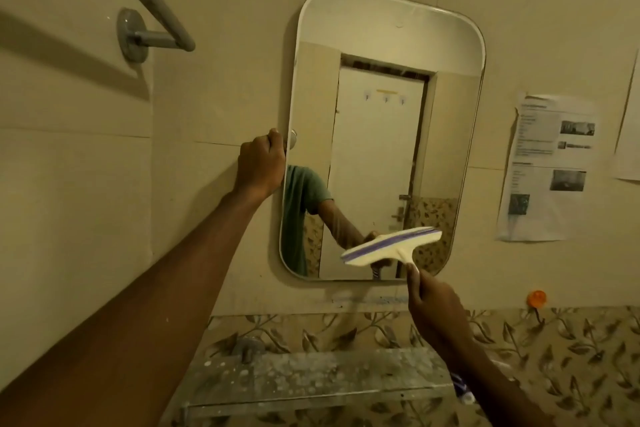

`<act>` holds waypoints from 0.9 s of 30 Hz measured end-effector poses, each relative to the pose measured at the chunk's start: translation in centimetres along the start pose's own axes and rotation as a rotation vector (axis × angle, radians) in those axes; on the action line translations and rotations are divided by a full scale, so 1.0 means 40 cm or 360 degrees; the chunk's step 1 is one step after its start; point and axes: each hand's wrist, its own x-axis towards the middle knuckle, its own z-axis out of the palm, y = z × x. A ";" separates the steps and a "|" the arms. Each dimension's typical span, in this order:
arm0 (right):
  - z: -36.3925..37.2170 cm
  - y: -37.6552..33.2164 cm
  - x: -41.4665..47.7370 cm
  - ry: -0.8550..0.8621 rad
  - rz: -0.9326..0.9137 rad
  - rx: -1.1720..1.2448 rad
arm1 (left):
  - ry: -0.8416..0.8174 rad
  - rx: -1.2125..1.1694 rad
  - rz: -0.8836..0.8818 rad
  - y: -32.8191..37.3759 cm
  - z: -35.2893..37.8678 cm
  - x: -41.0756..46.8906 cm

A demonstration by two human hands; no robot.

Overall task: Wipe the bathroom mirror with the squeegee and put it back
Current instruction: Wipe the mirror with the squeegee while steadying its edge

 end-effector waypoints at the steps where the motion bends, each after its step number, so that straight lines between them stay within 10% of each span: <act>1: -0.002 0.004 -0.004 -0.0038 -0.0057 -0.0081 | 0.0009 0.0009 0.0005 0.001 0.002 -0.002; 9: -0.022 -0.358 0.239 -0.0108 -0.0912 -0.0414 | -0.0037 0.0017 -0.0107 0.016 0.001 0.001; 19: -0.297 -0.036 0.323 0.0024 -0.0528 -0.0917 | -0.0104 0.0050 -0.0247 0.017 -0.007 0.013; 27: -0.271 -0.426 0.485 0.0125 -0.0927 -0.0569 | 0.0012 0.0013 -0.0136 0.030 0.005 -0.001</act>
